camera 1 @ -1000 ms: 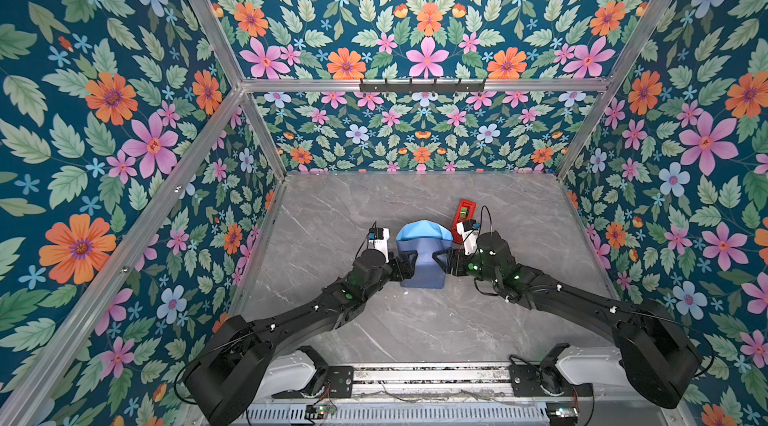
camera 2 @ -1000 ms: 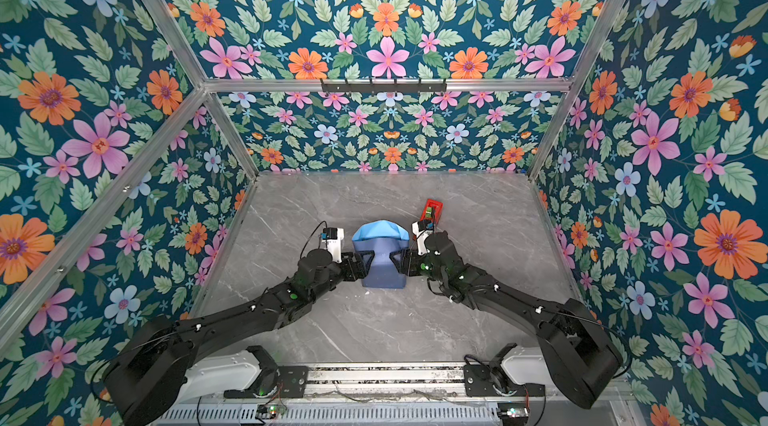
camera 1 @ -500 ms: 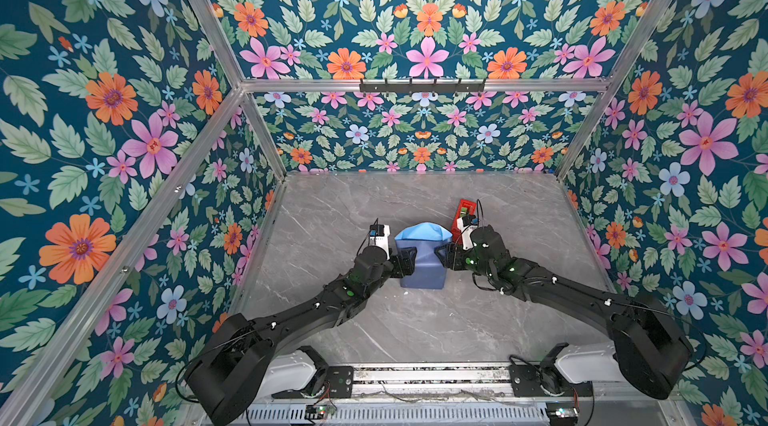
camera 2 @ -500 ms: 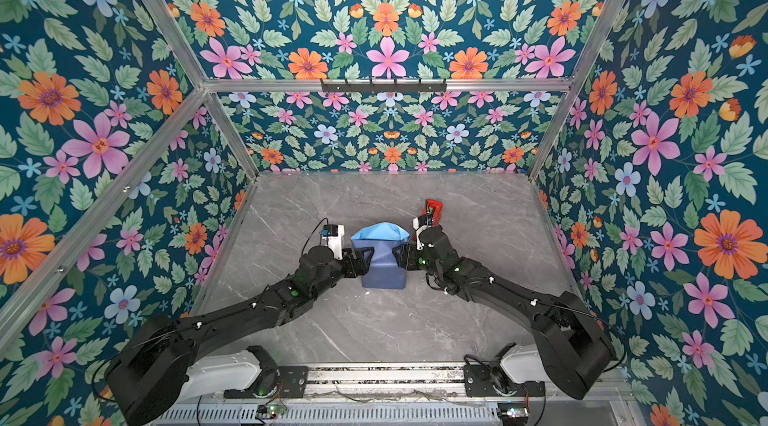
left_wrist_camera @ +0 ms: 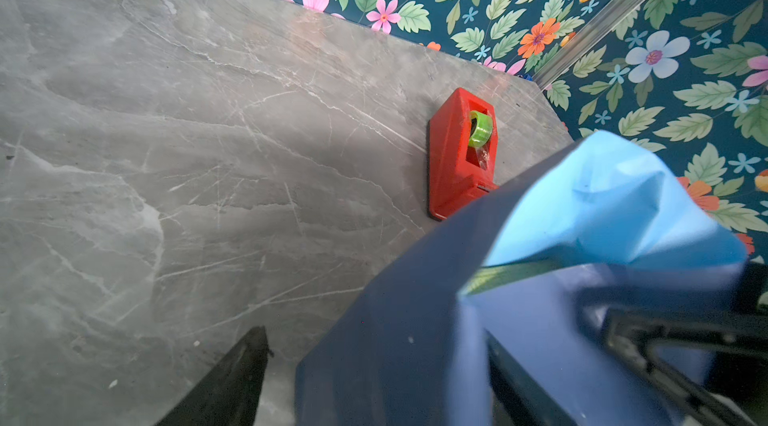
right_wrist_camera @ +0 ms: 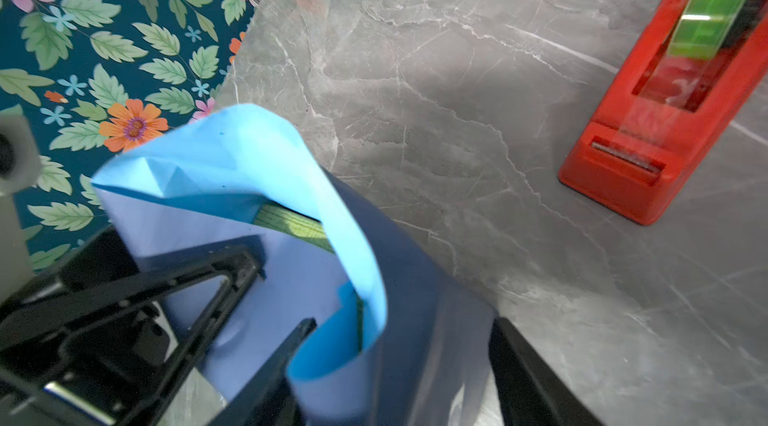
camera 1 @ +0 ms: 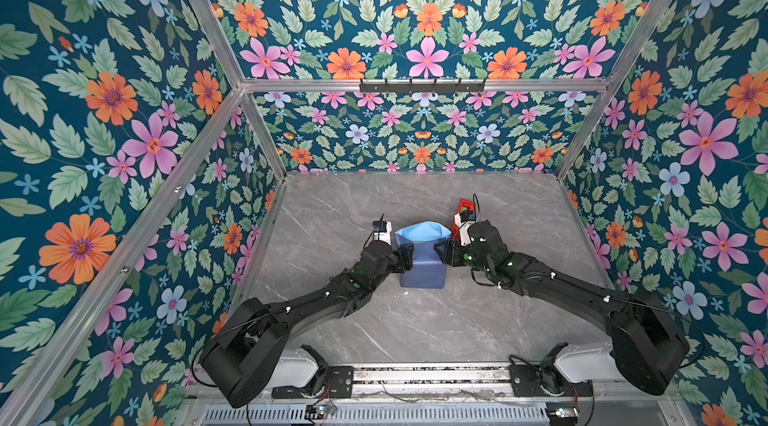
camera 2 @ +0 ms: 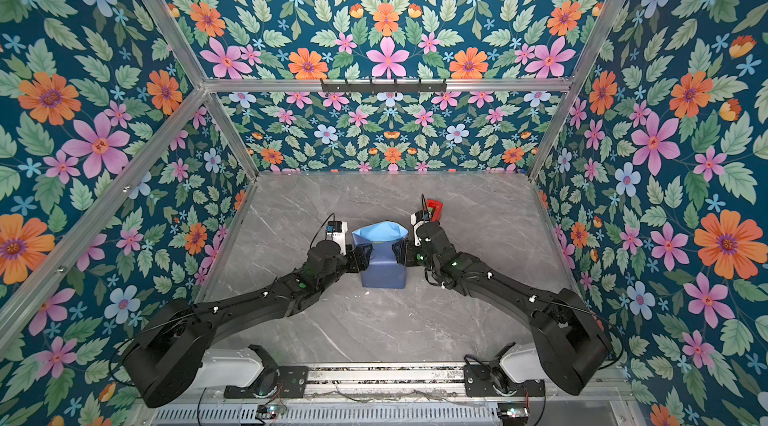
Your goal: Wrap the gift box in paper
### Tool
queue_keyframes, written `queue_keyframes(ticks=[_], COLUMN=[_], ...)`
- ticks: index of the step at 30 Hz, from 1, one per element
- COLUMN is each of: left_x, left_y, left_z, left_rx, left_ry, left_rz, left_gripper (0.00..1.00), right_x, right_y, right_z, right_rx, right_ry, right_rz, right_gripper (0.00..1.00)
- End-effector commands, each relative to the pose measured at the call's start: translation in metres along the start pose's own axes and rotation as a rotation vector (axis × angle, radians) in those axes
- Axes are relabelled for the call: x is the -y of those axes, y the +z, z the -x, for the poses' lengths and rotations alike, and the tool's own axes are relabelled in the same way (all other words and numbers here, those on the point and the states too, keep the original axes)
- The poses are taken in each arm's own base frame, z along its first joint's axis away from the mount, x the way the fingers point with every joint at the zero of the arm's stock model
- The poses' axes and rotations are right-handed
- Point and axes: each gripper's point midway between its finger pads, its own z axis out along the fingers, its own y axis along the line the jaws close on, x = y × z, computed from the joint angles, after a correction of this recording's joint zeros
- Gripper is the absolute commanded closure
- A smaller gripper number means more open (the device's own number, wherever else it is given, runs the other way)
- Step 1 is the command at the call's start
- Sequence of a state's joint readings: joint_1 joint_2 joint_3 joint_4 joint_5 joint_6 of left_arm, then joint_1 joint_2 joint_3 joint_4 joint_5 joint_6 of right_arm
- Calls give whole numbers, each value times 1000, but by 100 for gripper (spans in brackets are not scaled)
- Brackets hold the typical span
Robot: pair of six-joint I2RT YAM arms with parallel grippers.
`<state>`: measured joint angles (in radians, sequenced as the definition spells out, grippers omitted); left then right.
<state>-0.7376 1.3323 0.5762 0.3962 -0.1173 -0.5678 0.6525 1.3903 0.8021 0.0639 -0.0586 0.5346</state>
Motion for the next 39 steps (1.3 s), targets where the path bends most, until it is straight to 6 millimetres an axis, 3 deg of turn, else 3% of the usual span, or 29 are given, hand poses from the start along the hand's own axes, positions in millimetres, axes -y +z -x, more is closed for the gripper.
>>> queue_keyframes(ticks=[1, 6, 14, 21, 24, 32, 39], left_x=[-2, -1, -7, 0, 1, -7, 0], left_y=[0, 0, 5, 2, 1, 5, 6], left_z=[4, 14, 4, 17, 22, 14, 18], left_rx=[6, 25, -3, 19, 29, -4, -7], left_ry=[40, 73, 100, 109, 119, 146, 161], left_rz=[21, 40, 63, 47, 59, 98, 80], left_gripper=[25, 26, 29, 32, 36, 50, 64], right_x=[11, 17, 3, 14, 18, 10, 18], right_y=[3, 0, -7, 2, 2, -3, 0], right_z=[-9, -11, 9, -4, -7, 4, 1], right_rx=[-21, -26, 0, -41, -47, -34, -58], right_ry=[-21, -46, -75, -83, -90, -103, -135], right_rz=[-45, -76, -53, -90, -103, -96, -161], right_gripper=[36, 40, 40, 48, 50, 50, 58])
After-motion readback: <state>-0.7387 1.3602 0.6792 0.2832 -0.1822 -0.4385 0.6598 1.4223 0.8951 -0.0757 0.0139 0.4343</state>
